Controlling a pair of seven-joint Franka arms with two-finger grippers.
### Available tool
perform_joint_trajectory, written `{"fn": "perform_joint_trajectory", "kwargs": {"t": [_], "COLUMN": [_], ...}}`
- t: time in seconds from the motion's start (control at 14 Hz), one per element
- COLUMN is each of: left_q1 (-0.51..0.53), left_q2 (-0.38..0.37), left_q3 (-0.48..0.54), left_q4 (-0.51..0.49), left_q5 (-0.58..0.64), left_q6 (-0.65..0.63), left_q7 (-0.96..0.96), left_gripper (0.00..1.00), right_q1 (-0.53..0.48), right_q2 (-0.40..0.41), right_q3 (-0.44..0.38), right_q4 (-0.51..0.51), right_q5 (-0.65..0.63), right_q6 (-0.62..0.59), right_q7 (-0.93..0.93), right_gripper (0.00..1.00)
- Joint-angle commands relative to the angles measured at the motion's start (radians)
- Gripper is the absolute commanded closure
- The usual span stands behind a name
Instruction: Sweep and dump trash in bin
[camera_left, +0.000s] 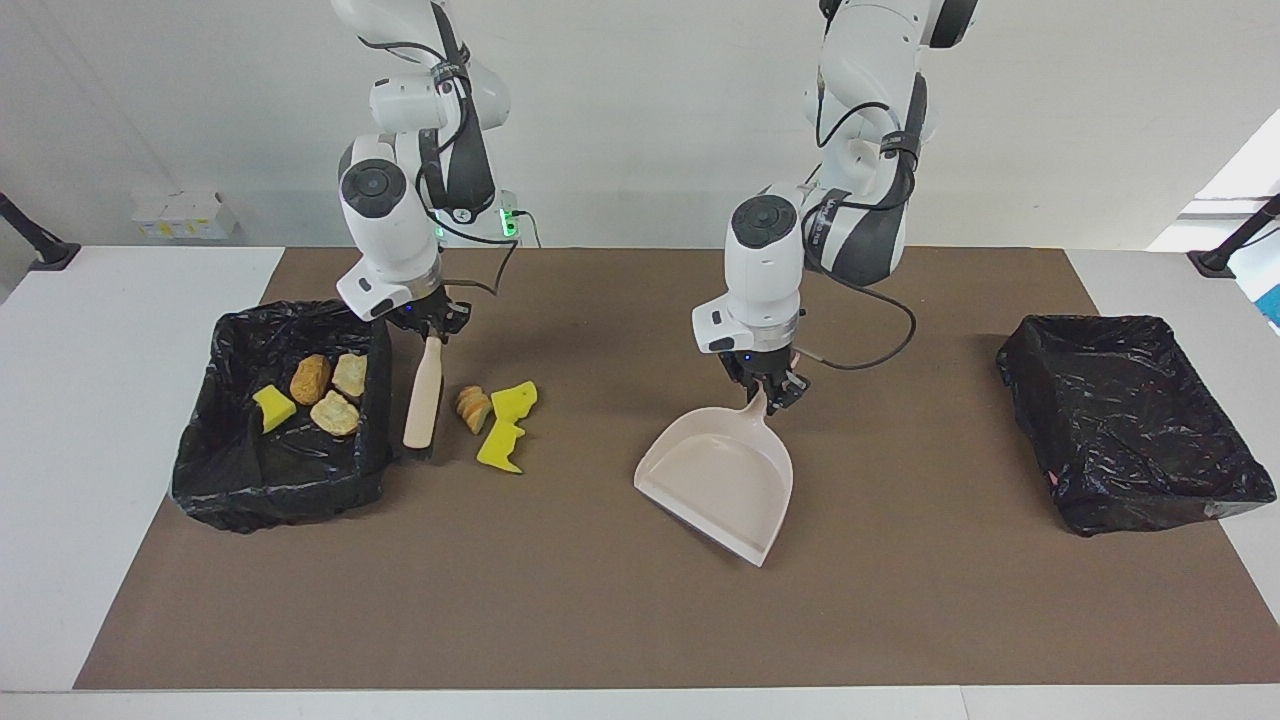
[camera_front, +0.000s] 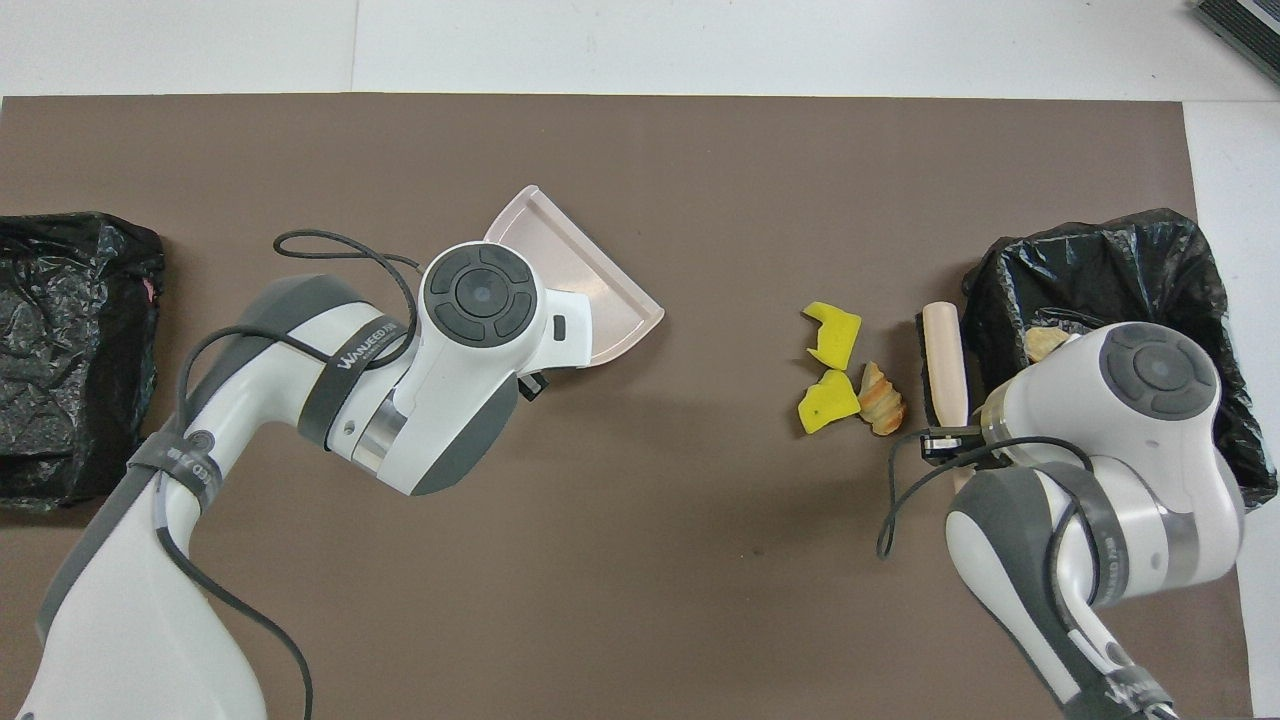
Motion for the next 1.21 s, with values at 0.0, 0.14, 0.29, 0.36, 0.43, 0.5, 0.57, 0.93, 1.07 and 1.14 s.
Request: {"fn": "perform_joint_trajectory", "kwargs": {"t": [0.0, 0.14, 0.29, 0.36, 0.43, 0.5, 0.57, 0.93, 1.07, 1.14], "left_q1": [0.002, 0.006, 0.049, 0.046, 0.029, 0.011, -0.004, -0.009, -0.009, -0.009], "left_q2": [-0.048, -0.054, -0.054, -0.062, -0.081, -0.098, -0.115, -0.131, -0.137, -0.141], "left_q3": [-0.006, -0.006, -0.010, -0.012, -0.010, -0.007, -0.007, -0.007, -0.007, -0.007], "left_q4": [-0.057, -0.070, -0.096, -0.121, -0.152, -0.187, -0.211, -0.232, -0.244, -0.255], "left_q5": [0.018, 0.016, -0.016, -0.016, -0.016, -0.016, -0.015, -0.013, -0.013, -0.015], "left_q6": [-0.043, -0.062, -0.010, 0.021, 0.051, 0.075, 0.085, 0.069, 0.069, 0.070], "left_q7": [0.243, 0.388, 0.590, 0.612, 0.612, 0.612, 0.612, 0.614, 0.614, 0.612], "left_gripper": [1.00, 1.00, 1.00, 1.00, 1.00, 1.00, 1.00, 1.00, 1.00, 1.00], "right_q1": [0.004, 0.001, 0.005, 0.007, 0.010, 0.020, 0.042, 0.114, 0.166, 0.198], "right_q2": [-0.010, 0.020, 0.034, 0.045, 0.053, 0.060, 0.067, 0.142, 0.160, 0.172], "right_q3": [0.014, 0.014, 0.014, 0.014, 0.016, 0.016, 0.014, 0.016, 0.016, 0.016], "right_q4": [-0.019, -0.037, -0.066, -0.067, -0.067, -0.067, -0.065, -0.030, -0.019, 0.001], "right_q5": [0.027, 0.062, 0.070, 0.071, 0.073, 0.079, 0.102, 0.129, 0.139, 0.155], "right_q6": [0.027, 0.075, 0.137, 0.149, 0.154, 0.162, 0.163, 0.227, 0.232, 0.232], "right_q7": [-0.057, -0.084, -0.089, -0.088, -0.080, -0.074, -0.072, -0.048, -0.004, 0.024], "right_gripper": [1.00, 1.00, 1.00, 1.00, 1.00, 1.00, 1.00, 1.00, 1.00, 1.00]}}
